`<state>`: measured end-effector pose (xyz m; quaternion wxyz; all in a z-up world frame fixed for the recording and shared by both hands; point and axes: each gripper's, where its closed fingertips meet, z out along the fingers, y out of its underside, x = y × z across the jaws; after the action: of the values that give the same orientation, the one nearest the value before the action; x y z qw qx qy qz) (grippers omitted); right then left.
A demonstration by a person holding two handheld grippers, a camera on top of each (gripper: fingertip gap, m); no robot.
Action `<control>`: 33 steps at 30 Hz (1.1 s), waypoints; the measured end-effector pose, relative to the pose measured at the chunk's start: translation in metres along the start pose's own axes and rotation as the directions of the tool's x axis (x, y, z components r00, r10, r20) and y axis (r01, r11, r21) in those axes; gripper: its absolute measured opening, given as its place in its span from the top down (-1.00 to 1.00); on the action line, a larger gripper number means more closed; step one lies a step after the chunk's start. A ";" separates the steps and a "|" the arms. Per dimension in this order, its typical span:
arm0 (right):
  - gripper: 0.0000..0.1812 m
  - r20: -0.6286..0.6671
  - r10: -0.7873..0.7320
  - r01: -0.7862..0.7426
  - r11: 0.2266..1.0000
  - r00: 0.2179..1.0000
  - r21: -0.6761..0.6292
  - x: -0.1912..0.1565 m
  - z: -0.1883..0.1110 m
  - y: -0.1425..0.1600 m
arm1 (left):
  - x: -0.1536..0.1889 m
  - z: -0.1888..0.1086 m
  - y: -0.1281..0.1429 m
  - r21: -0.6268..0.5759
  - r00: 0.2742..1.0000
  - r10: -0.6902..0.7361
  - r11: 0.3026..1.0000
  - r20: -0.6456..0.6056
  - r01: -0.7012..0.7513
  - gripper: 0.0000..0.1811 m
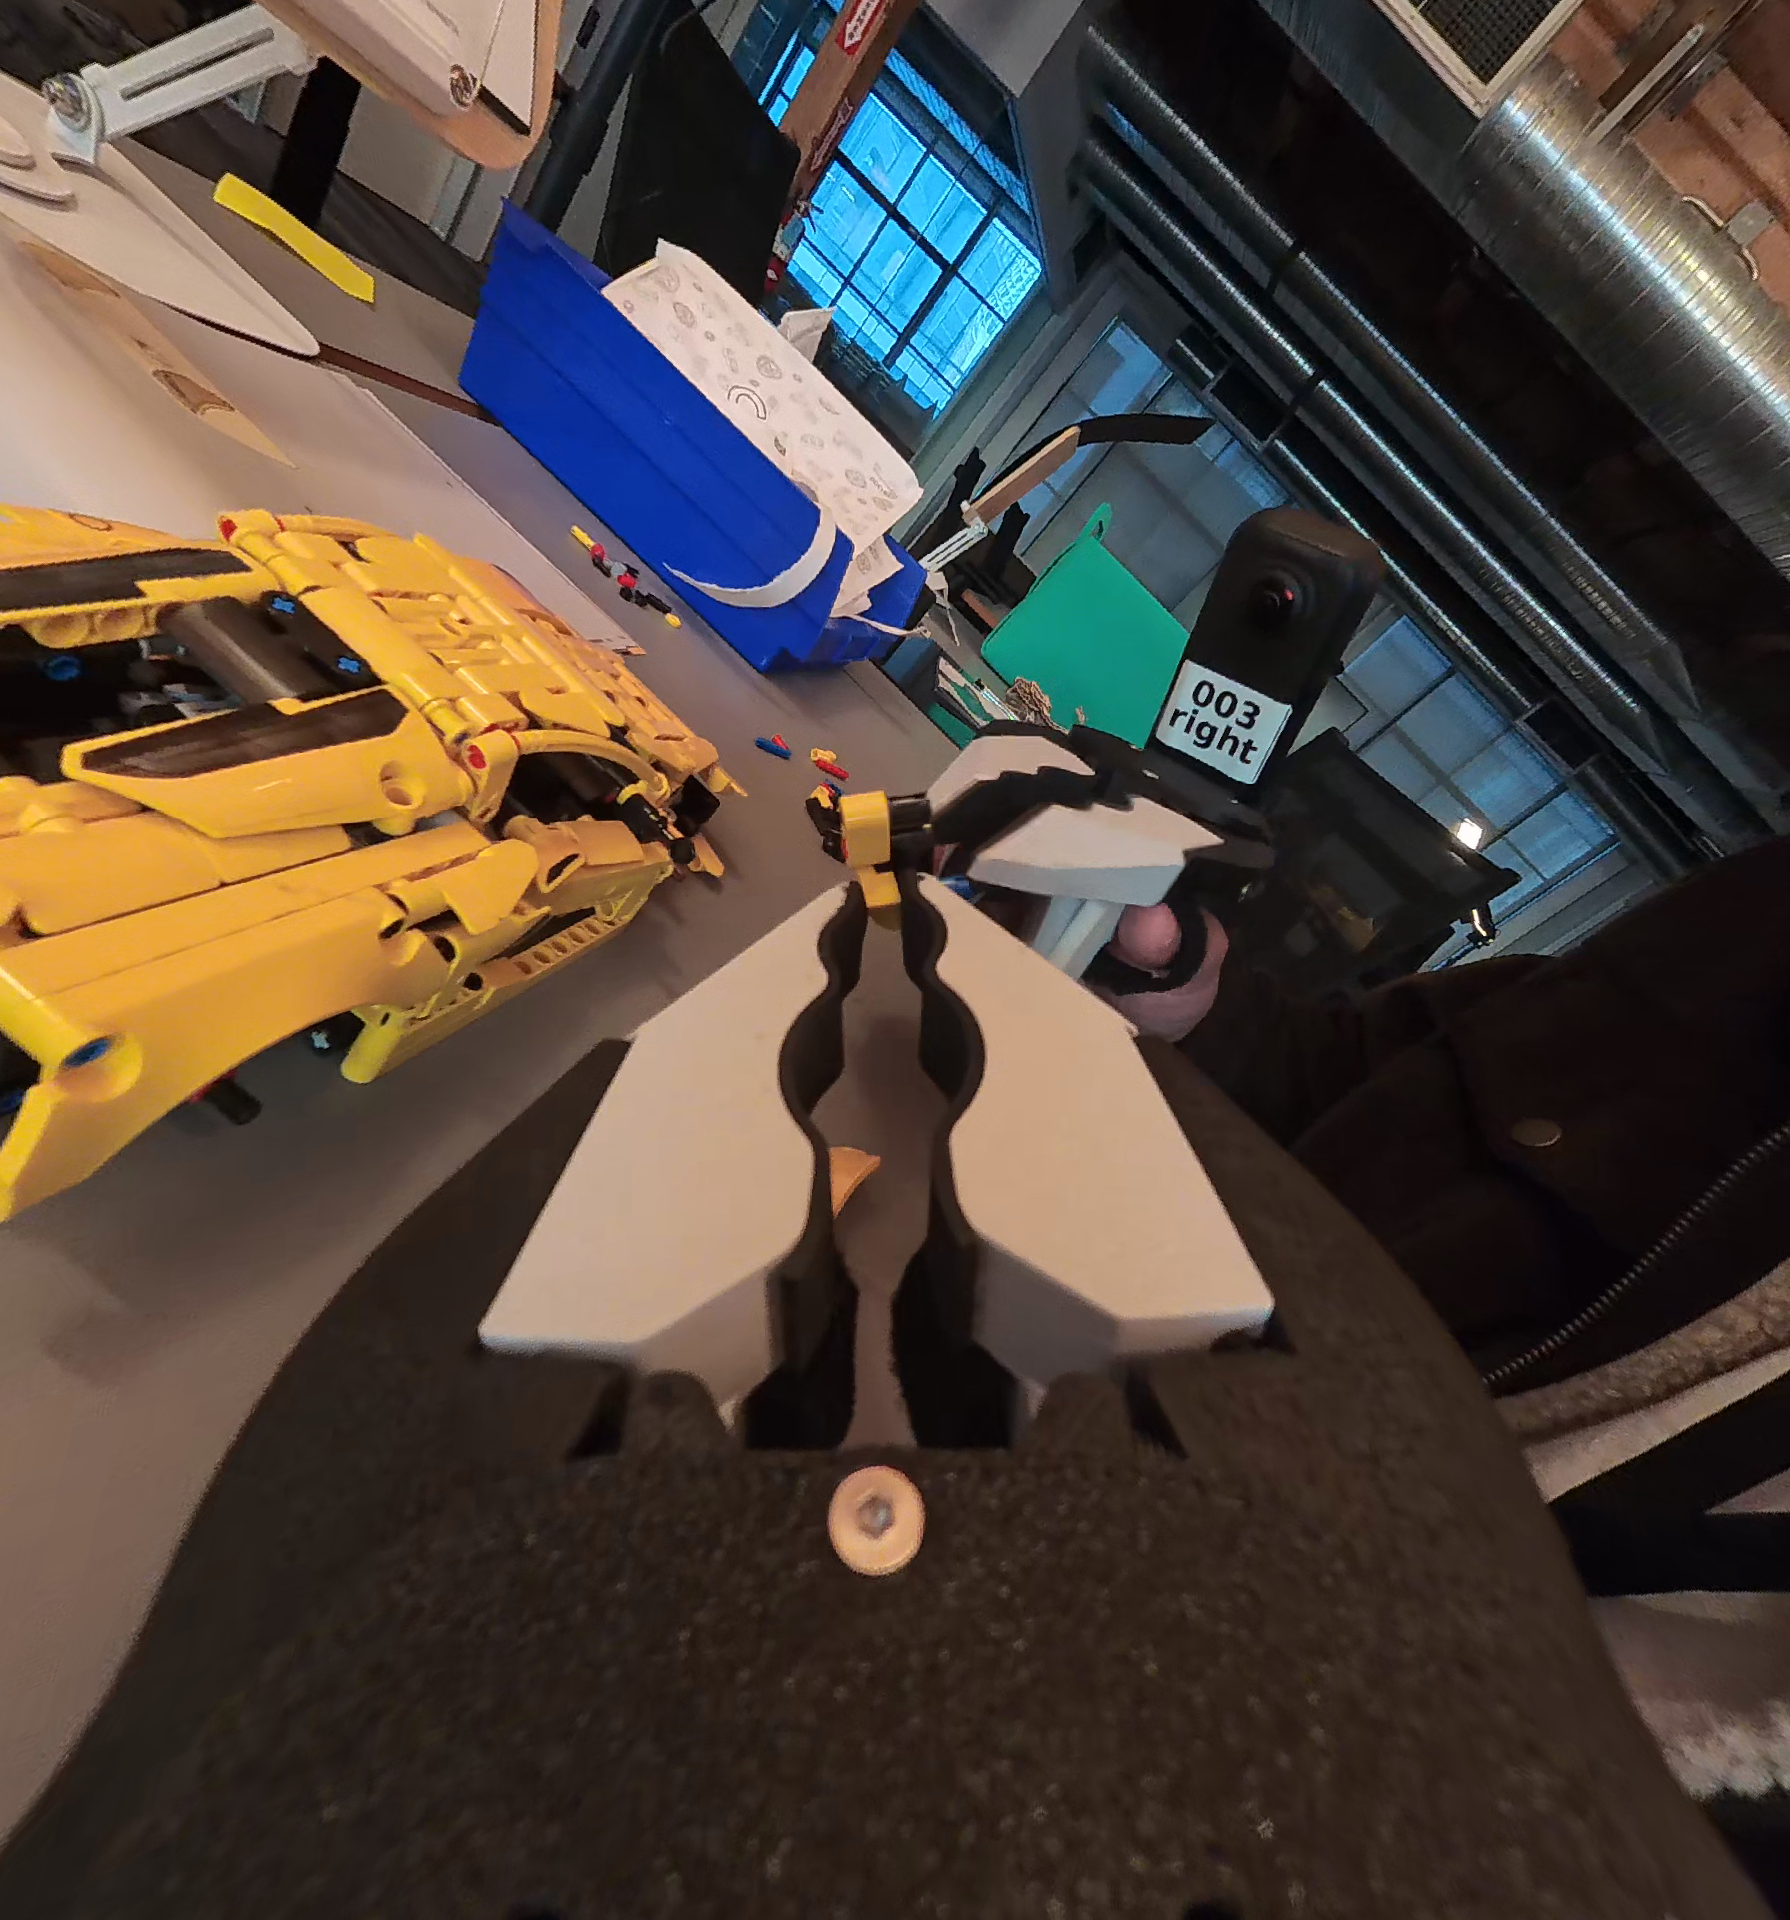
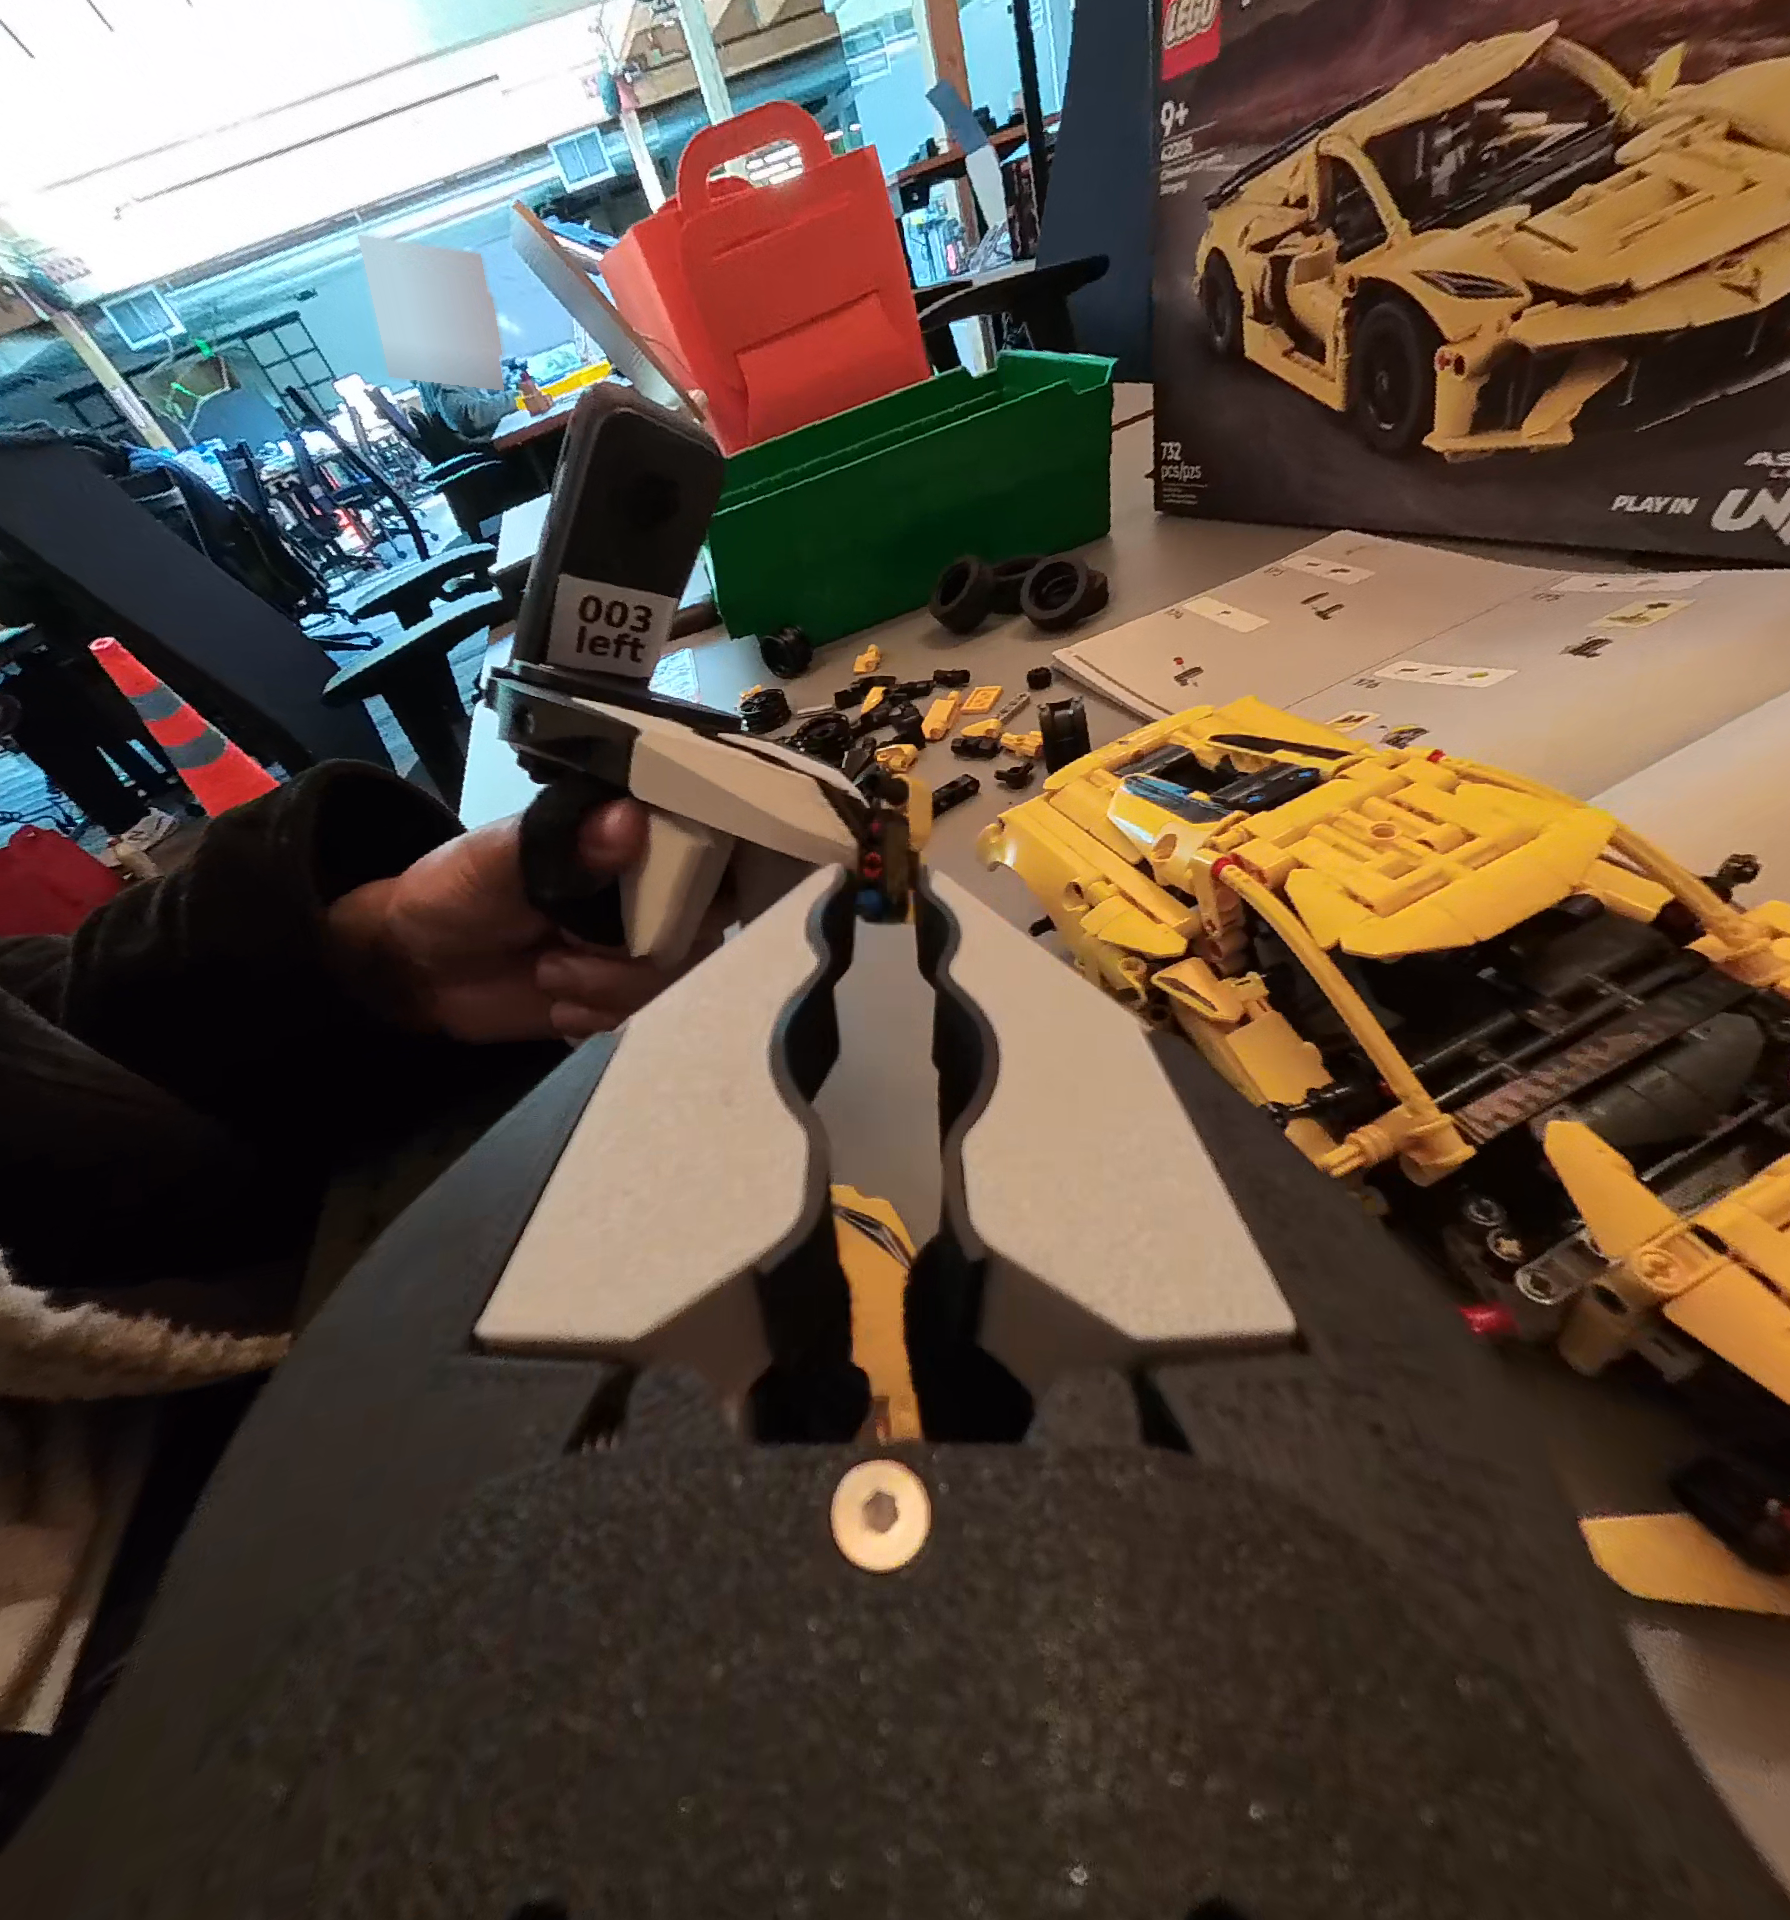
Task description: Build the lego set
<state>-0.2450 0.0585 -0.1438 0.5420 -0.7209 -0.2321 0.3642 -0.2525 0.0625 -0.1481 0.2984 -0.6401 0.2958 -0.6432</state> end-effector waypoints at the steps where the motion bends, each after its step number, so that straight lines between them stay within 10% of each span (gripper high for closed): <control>1: 0.90 0.006 0.002 -0.002 1.000 1.000 0.000 -0.001 0.000 0.000 | 0.000 0.000 0.000 -0.001 1.000 0.000 1.000 -0.002 0.000 0.93; 18: 0.85 0.175 0.130 -0.132 0.991 0.976 -0.004 -0.016 -0.003 -0.003 | 0.010 -0.001 -0.002 0.009 0.997 -0.022 1.000 -0.070 0.023 0.93; 27: 0.67 0.561 0.606 -0.540 0.785 0.564 -0.305 -0.039 -0.031 -0.011 | 0.054 0.002 0.016 -0.094 0.954 0.012 0.995 -0.300 -0.042 0.94; 33: 0.81 0.508 0.518 -0.408 0.855 0.688 -0.319 -0.044 -0.025 0.007 | 0.054 0.006 0.023 -0.130 0.955 0.004 0.991 -0.295 -0.044 0.94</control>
<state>-0.2538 0.0094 -0.1354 0.2676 -0.6567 -0.2266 0.6676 -0.2469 0.0064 -0.1312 0.2148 -0.5525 0.3874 -0.7061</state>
